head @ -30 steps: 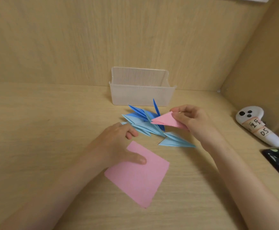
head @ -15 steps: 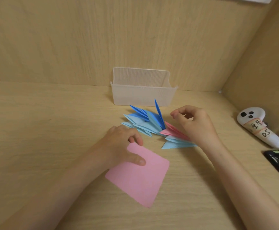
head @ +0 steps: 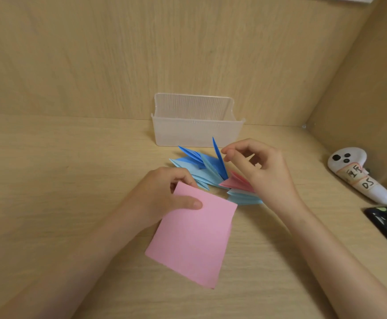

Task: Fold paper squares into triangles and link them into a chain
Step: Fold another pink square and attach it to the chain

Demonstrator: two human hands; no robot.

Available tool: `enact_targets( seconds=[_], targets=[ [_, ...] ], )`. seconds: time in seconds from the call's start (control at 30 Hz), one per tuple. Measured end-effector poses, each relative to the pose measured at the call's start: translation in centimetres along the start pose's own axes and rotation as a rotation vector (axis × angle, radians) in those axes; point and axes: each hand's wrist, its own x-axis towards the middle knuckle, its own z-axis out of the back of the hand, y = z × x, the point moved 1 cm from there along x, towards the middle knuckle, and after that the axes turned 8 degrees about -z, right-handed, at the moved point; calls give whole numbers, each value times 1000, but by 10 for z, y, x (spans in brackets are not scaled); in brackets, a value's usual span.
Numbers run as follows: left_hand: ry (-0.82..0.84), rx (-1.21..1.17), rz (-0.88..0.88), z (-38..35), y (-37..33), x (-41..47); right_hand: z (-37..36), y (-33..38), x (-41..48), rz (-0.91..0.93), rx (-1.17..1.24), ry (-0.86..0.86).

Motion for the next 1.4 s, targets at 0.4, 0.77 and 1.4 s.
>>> enact_targets(
  seconds=[0.4,0.77,1.4],
  targets=[
    [-352,-367,21,9,-7,4,-7,4,-7,-54,125,230],
    [-453,-286,17,12,-9,2,-4,4,-7,-85,274,175],
    [-455,-213,-92,11,-10,4,-8,4,-12,256,-94,306]
  ],
)
